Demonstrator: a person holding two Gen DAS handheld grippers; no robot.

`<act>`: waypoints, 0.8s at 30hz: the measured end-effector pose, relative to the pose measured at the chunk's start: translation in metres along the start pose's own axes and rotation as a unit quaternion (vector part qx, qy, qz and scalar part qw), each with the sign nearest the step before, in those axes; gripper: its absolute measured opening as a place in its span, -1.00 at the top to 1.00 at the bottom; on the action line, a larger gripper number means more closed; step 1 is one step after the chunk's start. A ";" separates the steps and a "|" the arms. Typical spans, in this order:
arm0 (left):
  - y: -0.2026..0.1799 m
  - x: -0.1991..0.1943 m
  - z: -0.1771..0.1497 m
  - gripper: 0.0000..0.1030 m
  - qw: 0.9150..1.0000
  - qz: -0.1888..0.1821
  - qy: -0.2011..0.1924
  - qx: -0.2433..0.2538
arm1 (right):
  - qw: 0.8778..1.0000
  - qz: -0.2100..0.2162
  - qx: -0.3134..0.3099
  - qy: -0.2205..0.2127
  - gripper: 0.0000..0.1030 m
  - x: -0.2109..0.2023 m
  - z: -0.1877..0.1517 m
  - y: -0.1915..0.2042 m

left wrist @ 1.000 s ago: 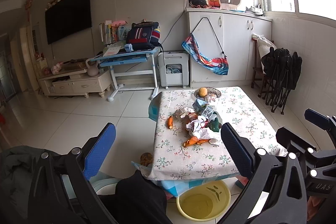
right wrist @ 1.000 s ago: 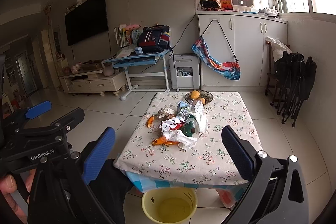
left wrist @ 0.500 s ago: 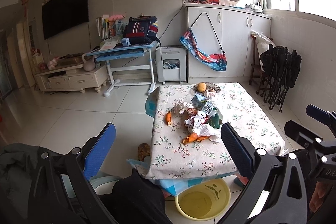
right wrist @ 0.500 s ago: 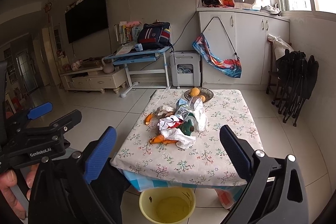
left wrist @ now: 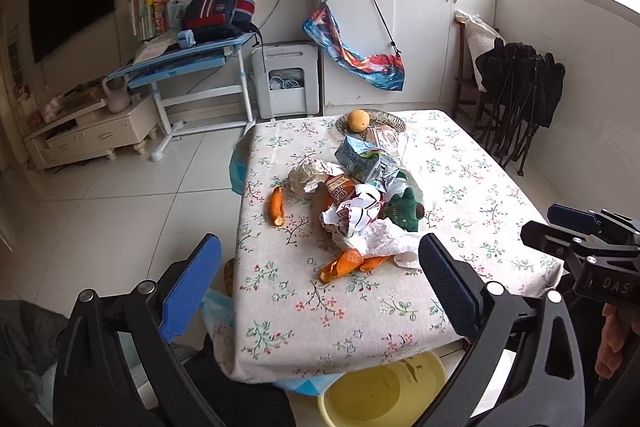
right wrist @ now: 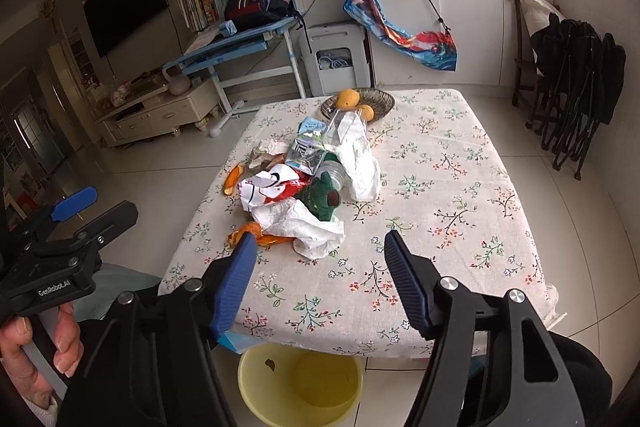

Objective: Collect trash
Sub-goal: 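Grasp the red-and-white snack bag with the left tool while the right tool grasps a white tissue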

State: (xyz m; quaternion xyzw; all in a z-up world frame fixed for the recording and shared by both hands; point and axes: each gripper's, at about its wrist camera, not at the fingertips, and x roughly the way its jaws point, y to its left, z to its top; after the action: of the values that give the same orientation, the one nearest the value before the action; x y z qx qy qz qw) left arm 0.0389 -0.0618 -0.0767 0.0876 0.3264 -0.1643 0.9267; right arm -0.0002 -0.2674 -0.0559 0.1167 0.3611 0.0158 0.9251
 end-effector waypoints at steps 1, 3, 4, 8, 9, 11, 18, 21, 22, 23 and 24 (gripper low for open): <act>-0.007 0.015 0.004 -0.76 1.000 -0.002 0.003 0.011 | 1.000 -0.001 0.002 0.008 -0.24 0.008 -0.001 -0.003; -0.019 0.047 0.010 -0.69 0.999 -0.017 0.009 0.037 | 1.000 -0.002 0.008 0.022 -0.23 0.023 -0.001 -0.009; -0.025 0.063 0.012 -0.65 0.998 -0.018 0.013 0.050 | 1.000 -0.004 0.011 0.026 -0.23 0.029 0.000 -0.012; -0.040 0.123 0.016 -0.31 0.994 -0.031 0.045 0.091 | 0.999 -0.002 0.021 0.044 -0.22 0.048 0.006 -0.026; -0.042 0.134 0.017 -0.17 0.993 -0.035 0.052 0.100 | 0.999 -0.002 0.022 0.049 -0.22 0.053 0.008 -0.028; -0.047 0.156 0.019 0.19 0.989 -0.063 0.073 0.117 | 0.998 0.005 0.022 0.058 -0.22 0.060 0.008 -0.031; -0.032 0.157 0.038 0.82 0.977 -0.170 0.098 0.084 | 0.998 0.036 0.005 0.058 -0.23 0.071 0.010 -0.025; -0.013 0.137 0.051 0.89 0.974 -0.206 0.082 0.050 | 0.997 0.049 -0.017 0.055 -0.23 0.077 0.016 -0.011; -0.005 0.130 0.055 0.89 0.973 -0.216 0.078 0.037 | 0.997 0.053 -0.024 0.055 -0.23 0.081 0.016 -0.005; 0.002 0.123 0.057 0.89 0.972 -0.223 0.072 0.026 | 0.996 0.056 -0.032 0.056 -0.23 0.084 0.017 0.000; 0.008 0.116 0.059 0.89 0.971 -0.229 0.066 0.017 | 0.996 0.059 -0.040 0.060 -0.23 0.088 0.018 0.006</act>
State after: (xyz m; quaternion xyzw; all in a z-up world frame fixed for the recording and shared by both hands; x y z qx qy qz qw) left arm 0.1613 -0.0986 -0.1044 0.0366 0.3951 -0.3718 0.8393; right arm 0.0771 -0.2556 -0.1005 0.0996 0.4070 0.0921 0.9033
